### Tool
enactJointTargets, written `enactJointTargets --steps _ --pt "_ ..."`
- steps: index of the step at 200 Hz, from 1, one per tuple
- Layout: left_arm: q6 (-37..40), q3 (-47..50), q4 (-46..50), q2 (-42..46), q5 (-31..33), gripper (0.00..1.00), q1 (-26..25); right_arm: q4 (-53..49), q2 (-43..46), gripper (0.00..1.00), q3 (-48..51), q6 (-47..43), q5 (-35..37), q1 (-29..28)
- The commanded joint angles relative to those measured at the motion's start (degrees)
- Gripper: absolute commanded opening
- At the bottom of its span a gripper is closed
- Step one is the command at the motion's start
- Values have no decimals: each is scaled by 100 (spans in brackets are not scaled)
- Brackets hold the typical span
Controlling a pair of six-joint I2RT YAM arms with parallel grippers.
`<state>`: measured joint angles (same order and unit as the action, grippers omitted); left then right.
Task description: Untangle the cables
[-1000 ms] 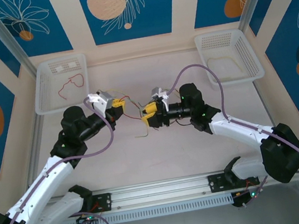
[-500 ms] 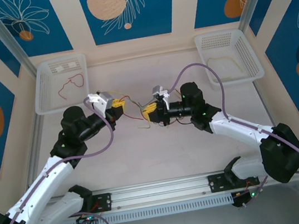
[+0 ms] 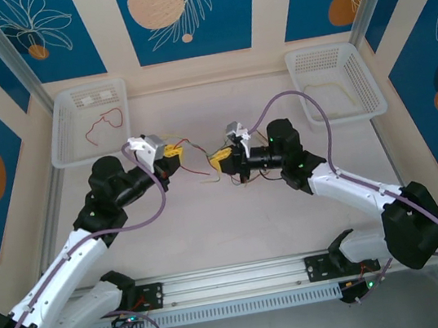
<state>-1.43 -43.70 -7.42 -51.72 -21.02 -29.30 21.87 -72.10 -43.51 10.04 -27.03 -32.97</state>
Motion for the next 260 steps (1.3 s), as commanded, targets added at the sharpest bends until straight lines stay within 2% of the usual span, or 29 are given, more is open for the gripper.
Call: enactJointTargets --steps 1,46,84,121,170,189,209,223,260 --pt "-33 120 -225 227 224 0 42 -133 231 0 -15 -12 826 82" --pt "41 281 -169 493 1013 0 38 -548 546 0 150 26 2324 443" --pt "108 301 -56 604 1421 0 50 -678 987 0 395 224 2354 1065" --pt "134 366 -84 754 1898 0 54 -1057 1406 0 515 147 2542 1400" --pt "83 585 12 1263 3514 0 149 -1309 2004 0 798 363 3216 2007" --pt "-85 662 163 1496 4344 0 300 -1474 2183 0 865 460 3727 2253" --pt "-431 753 360 1707 4993 0 549 -1651 2379 0 888 600 3869 2594" --pt "-626 767 489 1779 5014 0 745 -1685 2519 0 913 668 3773 2815" --pt "-484 661 277 1604 4174 0 836 -1668 2809 0 905 714 3397 3007"
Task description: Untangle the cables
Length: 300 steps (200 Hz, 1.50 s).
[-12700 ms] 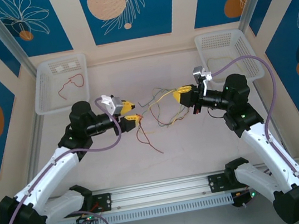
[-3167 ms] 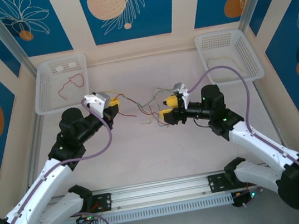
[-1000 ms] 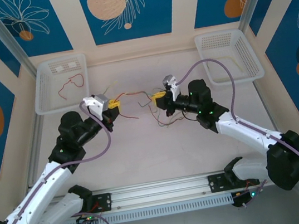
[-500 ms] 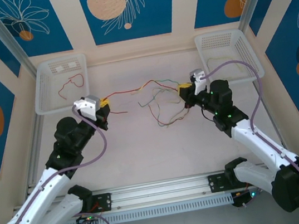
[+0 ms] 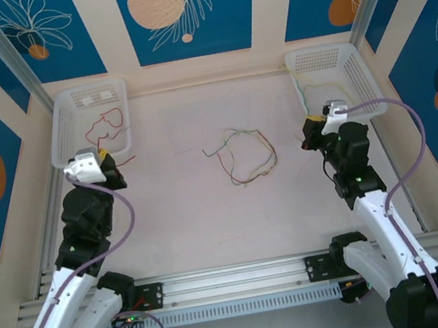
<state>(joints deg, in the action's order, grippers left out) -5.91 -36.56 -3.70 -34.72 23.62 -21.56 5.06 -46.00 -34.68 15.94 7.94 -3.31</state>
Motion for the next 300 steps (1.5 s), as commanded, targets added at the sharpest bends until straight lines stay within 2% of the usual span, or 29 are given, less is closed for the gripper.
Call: enactJointTargets --steps 1,31,56,97,148,182,214,254,300 --pt "-26 -63 -99 -101 -310 0 63 8 202 0 18 126 -104 41" --pt "288 -398 -36 -464 -876 0 196 -96 306 0 -83 129 -183 50" --pt "198 -996 193 -1062 -2025 0 782 -69 337 0 -123 195 -329 50" --pt "94 -1583 79 -2033 -1808 0 1444 -84 432 0 -127 272 -398 53" --pt "-422 -2364 -359 -3631 -2617 0 2664 -345 761 0 -92 237 -377 70" --pt "-468 -2922 -328 -3838 -3149 0 2823 -650 954 0 -153 129 -284 88" --pt "-323 -3382 -14 -3847 -2808 0 2912 -645 1089 0 -118 132 -253 107" --pt "-322 -3940 254 -4022 -2793 0 3162 -663 1040 0 -149 190 -327 105" --pt "-225 -3987 -77 -4605 -2890 0 3316 -738 1049 0 -166 140 -331 113"
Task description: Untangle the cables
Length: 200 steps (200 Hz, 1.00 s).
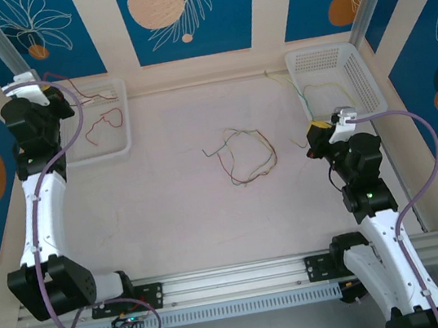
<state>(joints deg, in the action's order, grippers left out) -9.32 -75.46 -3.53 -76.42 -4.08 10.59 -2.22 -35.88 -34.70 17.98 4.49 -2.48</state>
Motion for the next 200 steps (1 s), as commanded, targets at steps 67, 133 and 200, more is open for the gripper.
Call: enactJointTargets --steps 67,133,200 --pt "456 -286 -213 -2033 371 0 134 -235 118 0 -364 -153 -27 46" --pt "313 -1777 1949 -3895 557 0 53 -211 147 0 -426 -75 -97 57" --pt "263 -3843 3816 -5657 154 7 46 -502 -540 0 -1048 29 -228 81"
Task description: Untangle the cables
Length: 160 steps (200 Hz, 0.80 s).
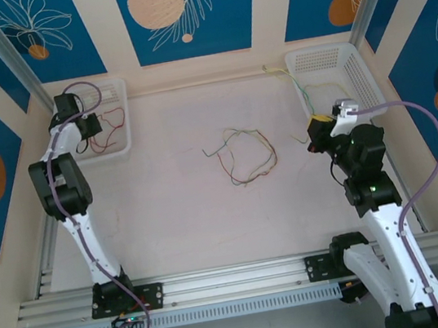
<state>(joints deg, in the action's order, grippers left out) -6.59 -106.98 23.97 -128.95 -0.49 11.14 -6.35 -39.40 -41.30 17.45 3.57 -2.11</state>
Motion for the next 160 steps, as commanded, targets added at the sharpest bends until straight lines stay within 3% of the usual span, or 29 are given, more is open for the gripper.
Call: enactJointTargets --steps 1,23,56,67,82,112,136,160 --pt "-5 -736 1093 -426 -201 7 -12 -96 -198 0 -397 87 -137 44" --pt "102 -974 1375 -315 -99 27 -65 -46 -367 0 -510 165 -189 55" --pt "384 -943 1582 446 337 46 -281 -40 -589 0 -616 266 -252 57" --pt "414 -977 1731 694 442 47 -338 -13 -628 0 -638 267 -198 54" --pt "325 -1034 2046 1001 451 59 -365 -7 -700 0 -693 261 -127 58" --pt "182 -973 2628 1565 449 62 -397 -202 -1044 0 -1025 258 -42 98" --pt "162 -777 2859 1940 378 72 -445 -310 -1370 0 -1299 296 10 158" --pt "133 19 2489 2777 -7 72 -764 -673 -1967 0 -1768 331 90 404"
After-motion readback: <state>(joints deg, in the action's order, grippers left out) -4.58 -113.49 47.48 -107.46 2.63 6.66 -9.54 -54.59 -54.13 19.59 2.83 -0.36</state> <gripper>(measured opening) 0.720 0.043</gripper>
